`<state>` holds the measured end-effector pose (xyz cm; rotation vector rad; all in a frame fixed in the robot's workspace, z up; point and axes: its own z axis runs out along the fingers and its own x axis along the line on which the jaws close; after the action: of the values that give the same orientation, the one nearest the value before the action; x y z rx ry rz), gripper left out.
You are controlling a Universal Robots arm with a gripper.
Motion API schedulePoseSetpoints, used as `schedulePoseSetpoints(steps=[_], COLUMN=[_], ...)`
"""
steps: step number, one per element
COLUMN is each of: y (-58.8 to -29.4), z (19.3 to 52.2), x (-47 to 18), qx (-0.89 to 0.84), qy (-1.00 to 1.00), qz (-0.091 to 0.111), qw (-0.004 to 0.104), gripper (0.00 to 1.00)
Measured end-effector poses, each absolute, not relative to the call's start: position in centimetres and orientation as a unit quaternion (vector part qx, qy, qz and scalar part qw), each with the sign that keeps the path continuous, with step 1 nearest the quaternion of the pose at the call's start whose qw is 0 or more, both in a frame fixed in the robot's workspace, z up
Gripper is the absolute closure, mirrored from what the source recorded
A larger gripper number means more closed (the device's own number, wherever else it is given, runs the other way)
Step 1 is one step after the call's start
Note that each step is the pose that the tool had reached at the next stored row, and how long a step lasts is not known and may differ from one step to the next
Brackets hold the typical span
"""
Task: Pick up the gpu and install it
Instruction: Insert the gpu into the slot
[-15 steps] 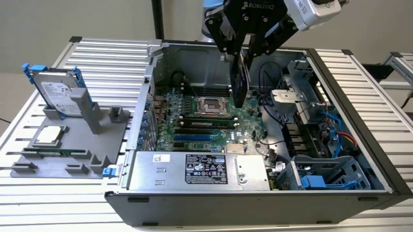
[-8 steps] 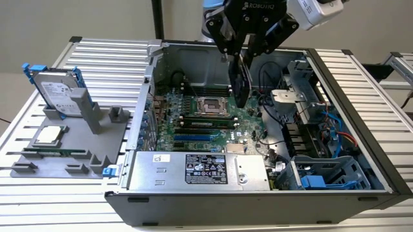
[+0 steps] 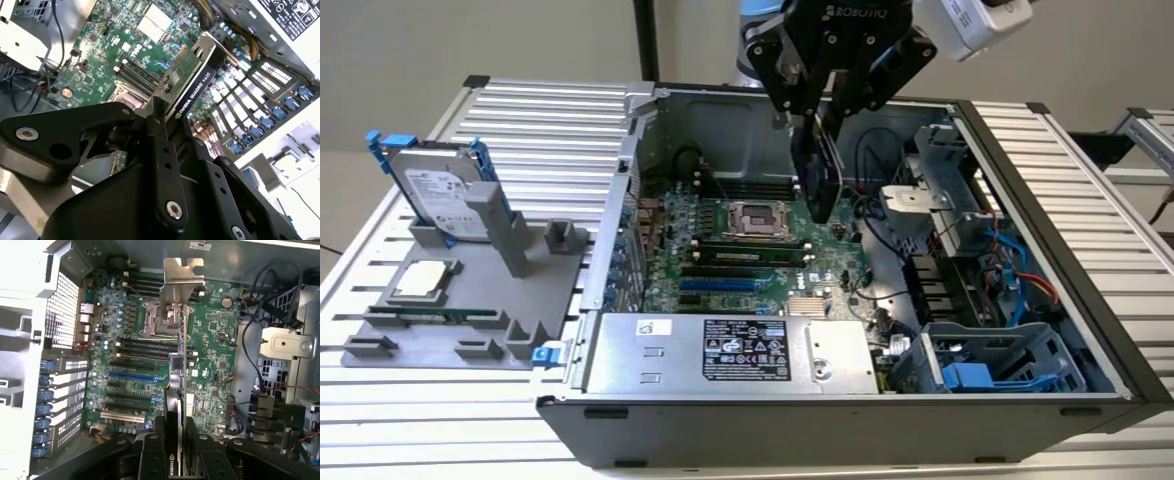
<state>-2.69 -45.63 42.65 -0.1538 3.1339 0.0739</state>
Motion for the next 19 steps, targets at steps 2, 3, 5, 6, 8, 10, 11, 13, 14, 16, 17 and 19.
schedulePoseSetpoints(steps=[2, 3, 5, 6, 8, 10, 11, 13, 14, 16, 17, 19], y=[-45.63, -45.63, -45.63, -45.63, -45.63, -45.63, -45.63, -45.63, -45.63, -45.63, -45.63, -45.63], z=[42.65, 42.65, 42.65, 42.65, 42.65, 42.65, 42.65, 42.65, 42.65, 42.65, 42.65, 42.65], x=[-2.69, -2.69, -2.69, -2.69, -2.69, -2.69, -2.69, -2.69, -2.69, -2.69, -2.69, -2.69], qx=[-0.054, -0.056, -0.061, -0.064, -0.068, -0.073, -0.076, -0.08, -0.083, -0.088, -0.09, -0.095], qy=[0.998, 0.998, 0.998, 0.998, 0.997, 0.997, 0.997, 0.996, 0.996, 0.996, 0.996, 0.995], qz=[0.024, 0.024, 0.024, 0.024, 0.024, 0.024, 0.024, 0.024, 0.024, 0.024, 0.024, 0.024], qw=[0.001, 0.001, 0.001, 0.001, 0.001, 0.001, 0.001, 0.001, 0.001, 0.001, 0.001, 0.0], gripper=[1.0, 1.0, 1.0, 1.0, 1.0, 1.0, 1.0, 1.0, 1.0, 1.0, 1.0, 1.0])
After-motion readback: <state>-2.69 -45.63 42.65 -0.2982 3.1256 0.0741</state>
